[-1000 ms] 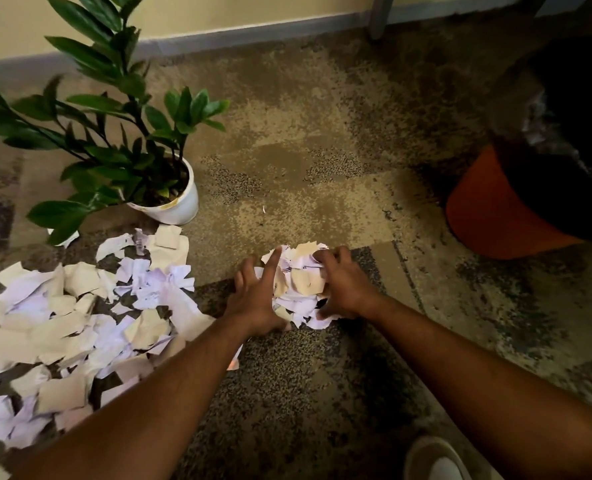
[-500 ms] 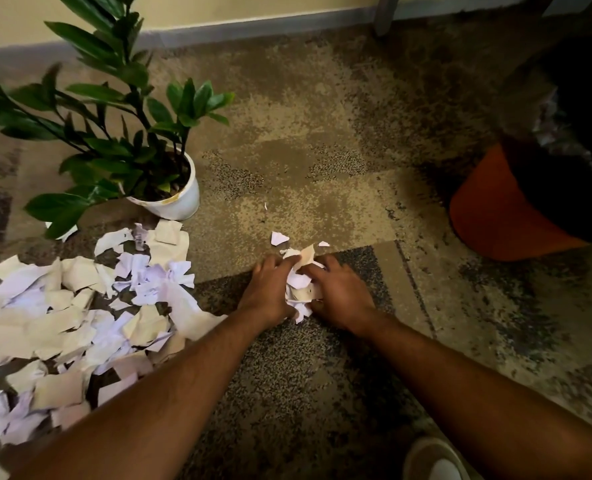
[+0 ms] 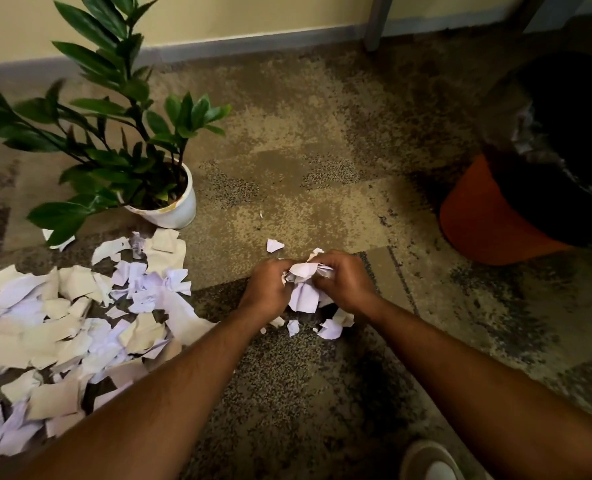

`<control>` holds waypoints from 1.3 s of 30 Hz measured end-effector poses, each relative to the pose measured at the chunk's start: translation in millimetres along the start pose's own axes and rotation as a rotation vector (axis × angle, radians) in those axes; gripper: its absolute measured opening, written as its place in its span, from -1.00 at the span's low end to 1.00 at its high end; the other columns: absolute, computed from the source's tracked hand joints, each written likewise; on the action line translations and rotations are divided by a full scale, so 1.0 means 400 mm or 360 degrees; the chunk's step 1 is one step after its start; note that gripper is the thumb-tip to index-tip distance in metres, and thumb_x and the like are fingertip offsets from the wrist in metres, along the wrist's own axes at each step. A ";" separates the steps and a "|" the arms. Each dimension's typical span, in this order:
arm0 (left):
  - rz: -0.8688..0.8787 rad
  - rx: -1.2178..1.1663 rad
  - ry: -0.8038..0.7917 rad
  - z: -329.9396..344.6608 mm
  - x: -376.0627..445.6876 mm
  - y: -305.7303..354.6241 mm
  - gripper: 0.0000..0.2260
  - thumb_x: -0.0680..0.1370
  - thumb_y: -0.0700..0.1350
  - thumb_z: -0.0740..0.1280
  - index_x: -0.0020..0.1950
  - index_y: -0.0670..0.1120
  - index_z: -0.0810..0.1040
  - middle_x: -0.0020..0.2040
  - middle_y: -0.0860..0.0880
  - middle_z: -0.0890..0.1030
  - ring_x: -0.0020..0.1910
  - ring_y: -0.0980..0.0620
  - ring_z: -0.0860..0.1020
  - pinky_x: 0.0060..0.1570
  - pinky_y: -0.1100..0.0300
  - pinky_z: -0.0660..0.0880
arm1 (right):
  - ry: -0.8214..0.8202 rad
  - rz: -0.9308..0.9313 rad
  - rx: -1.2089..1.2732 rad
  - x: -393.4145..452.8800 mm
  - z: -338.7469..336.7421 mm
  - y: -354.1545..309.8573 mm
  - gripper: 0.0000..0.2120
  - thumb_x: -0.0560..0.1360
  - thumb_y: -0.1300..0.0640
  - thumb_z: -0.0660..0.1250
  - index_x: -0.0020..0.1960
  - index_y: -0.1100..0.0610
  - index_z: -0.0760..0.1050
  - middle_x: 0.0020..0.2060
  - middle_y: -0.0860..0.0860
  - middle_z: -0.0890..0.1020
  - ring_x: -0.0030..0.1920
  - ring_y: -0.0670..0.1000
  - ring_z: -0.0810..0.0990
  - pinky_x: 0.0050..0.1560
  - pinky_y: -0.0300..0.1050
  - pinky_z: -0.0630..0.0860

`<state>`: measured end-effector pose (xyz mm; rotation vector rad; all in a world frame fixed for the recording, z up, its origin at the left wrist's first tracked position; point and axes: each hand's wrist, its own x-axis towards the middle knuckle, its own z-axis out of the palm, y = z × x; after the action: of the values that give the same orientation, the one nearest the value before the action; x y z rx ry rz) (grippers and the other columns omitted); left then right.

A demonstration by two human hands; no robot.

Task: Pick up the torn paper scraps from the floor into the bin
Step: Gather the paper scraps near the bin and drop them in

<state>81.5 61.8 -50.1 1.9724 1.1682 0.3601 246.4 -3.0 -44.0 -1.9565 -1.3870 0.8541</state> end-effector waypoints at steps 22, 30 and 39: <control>0.0602 -0.0013 0.0521 -0.127 0.241 0.829 -0.79 0.41 -0.25 0.40 -0.01 -0.06 0.73 -0.09 -0.15 0.70 -0.06 -0.10 0.63 -0.24 0.33 0.23 | 0.0680 -0.0368 -0.0274 0.002 -0.841 -0.277 -0.85 0.39 0.21 0.57 -0.04 0.09 0.73 -0.09 0.00 0.73 -0.05 -0.07 0.68 -0.01 -0.13 0.58; 0.0812 0.0132 0.0236 0.069 0.366 1.054 -0.93 0.41 -0.22 0.38 -0.16 -0.16 0.65 -0.14 -0.19 0.67 -0.08 -0.19 0.63 -0.23 0.17 0.33 | 0.0990 -0.0256 -0.0218 -0.037 -1.038 -0.087 -0.84 0.42 0.20 0.54 0.00 0.11 0.74 -0.12 -0.03 0.74 -0.12 -0.28 0.64 -0.03 -0.20 0.58; 0.0565 0.0492 -0.0424 0.194 0.416 1.028 -0.55 0.41 0.07 0.50 0.23 -0.06 0.54 0.12 -0.07 0.59 0.11 -0.10 0.57 -0.06 0.15 0.46 | 0.0666 0.0412 -0.0432 -0.026 -1.003 0.071 -0.64 0.47 0.01 0.49 0.22 0.06 0.57 0.11 0.05 0.66 0.11 0.10 0.63 0.06 -0.04 0.56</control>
<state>465.1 57.3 185.4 2.4183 0.7358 0.0902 571.7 -59.8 185.5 -2.3903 -1.0587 0.3376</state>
